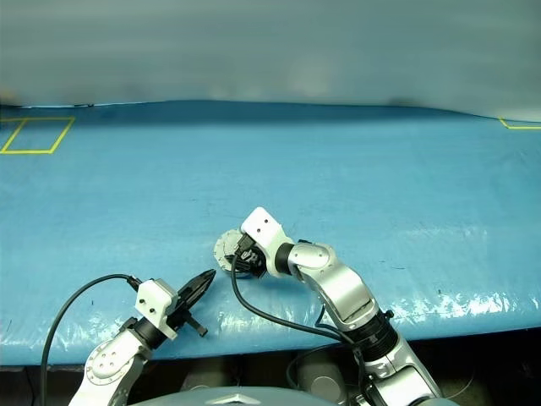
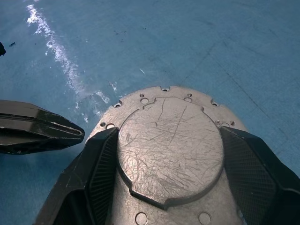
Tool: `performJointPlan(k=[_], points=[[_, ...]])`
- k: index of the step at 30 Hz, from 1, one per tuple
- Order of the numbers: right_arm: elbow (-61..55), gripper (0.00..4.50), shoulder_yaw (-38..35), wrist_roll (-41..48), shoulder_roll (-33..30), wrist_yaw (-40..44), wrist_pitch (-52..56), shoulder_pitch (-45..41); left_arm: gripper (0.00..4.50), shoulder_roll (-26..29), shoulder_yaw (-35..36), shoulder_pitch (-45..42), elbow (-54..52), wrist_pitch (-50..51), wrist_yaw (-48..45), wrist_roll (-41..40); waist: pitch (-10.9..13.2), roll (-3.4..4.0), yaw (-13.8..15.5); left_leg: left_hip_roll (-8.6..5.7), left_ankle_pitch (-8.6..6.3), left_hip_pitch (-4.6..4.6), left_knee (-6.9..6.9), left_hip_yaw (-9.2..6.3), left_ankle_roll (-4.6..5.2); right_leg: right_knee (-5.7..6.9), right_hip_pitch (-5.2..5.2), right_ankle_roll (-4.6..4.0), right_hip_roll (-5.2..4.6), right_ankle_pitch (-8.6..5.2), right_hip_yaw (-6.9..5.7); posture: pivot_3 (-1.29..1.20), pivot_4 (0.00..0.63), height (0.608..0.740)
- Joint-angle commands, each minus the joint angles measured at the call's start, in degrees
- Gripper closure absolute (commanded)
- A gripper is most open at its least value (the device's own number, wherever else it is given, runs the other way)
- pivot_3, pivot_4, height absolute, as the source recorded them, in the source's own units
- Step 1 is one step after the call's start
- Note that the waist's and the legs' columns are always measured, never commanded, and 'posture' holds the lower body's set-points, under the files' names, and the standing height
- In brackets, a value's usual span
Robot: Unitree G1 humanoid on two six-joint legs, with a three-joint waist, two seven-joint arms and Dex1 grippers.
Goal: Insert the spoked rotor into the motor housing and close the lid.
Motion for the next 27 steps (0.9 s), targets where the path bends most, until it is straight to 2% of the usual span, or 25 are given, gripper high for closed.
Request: performJointPlan(k=[1,11,27], points=[[-0.67,1.47,0.61,-0.12,0.88,-0.94,-0.01,-0.38,4.5,0.1,-0.02,0.29,-0.62,-0.65,0.03,-0.31,0.0,0.0,-0.03,0.0,0.0,0.0,0.0,0.0,0.0,0.0,0.0,0.0,0.0,0.0,0.0,0.0,0.15,0.74],[-0.53,1.47,2.06,-1.78,1.29,-2.92,-0.43,-0.61,4.5,0.07,-0.21,0.35,-0.88,-0.54,0.0,-0.35,0.0,0.0,-0.09,0.01,0.0,0.02,0.01,0.01,0.0,0.0,0.01,-0.01,0.0,0.0,0.01,0.0,0.15,0.74],[2.29,1.47,3.96,-2.86,-1.7,-0.42,-0.38,-2.92,4.5,0.09,-0.57,0.1,-0.88,-0.31,-0.03,-0.41,-0.02,-0.01,-0.09,0.0,0.0,0.03,0.03,0.0,0.0,0.01,0.04,-0.01,0.01,0.0,0.01,0.0,0.15,0.74]])
